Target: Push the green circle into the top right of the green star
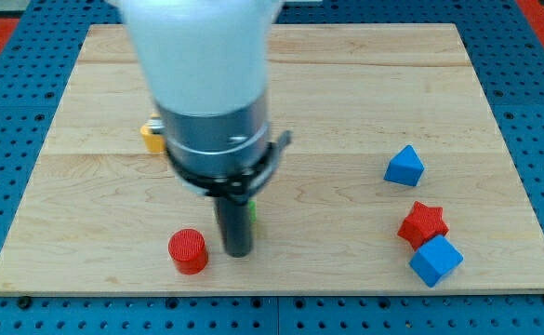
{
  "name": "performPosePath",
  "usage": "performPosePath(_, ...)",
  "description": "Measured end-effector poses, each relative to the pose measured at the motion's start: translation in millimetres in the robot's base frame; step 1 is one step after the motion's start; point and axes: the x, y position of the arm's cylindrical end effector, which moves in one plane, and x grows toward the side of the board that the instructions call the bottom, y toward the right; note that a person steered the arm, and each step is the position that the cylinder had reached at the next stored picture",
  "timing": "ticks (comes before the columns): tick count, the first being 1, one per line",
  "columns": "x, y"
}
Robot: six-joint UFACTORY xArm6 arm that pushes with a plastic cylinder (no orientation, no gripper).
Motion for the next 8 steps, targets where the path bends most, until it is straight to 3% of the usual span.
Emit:
performPosePath(1,-2.8,65.9)
performPosePath(2,-61.6,118.5)
performPosePath(3,-132.7,127.7)
performPosePath(5,-181.7,13.4)
performPosePath(6,-214.3,-10.4)
performPosePath(7,-192.9,-86.3)
performPosePath(8,-165.4,-106.0)
